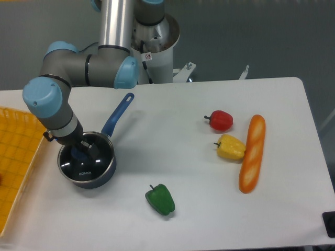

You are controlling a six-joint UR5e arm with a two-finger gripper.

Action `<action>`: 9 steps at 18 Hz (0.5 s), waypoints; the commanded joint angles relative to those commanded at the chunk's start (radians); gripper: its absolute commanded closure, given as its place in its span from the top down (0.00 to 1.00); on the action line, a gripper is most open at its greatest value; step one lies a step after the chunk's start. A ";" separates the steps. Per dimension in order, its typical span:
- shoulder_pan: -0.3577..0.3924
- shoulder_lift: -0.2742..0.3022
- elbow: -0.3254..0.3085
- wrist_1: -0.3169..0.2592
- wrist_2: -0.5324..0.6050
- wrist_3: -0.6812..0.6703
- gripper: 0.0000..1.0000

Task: Open the lid
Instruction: 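Close the gripper on the blue knob of the glass lid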

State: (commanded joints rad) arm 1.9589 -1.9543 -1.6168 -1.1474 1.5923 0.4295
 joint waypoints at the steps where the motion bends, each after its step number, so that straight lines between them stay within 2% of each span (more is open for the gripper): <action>1: 0.000 -0.002 0.000 0.000 0.000 -0.002 0.49; 3: -0.002 -0.003 0.000 0.000 0.000 -0.002 0.43; 9: 0.003 0.005 0.005 0.000 -0.002 -0.009 0.42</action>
State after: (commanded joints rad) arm 1.9619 -1.9497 -1.6122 -1.1474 1.5907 0.4203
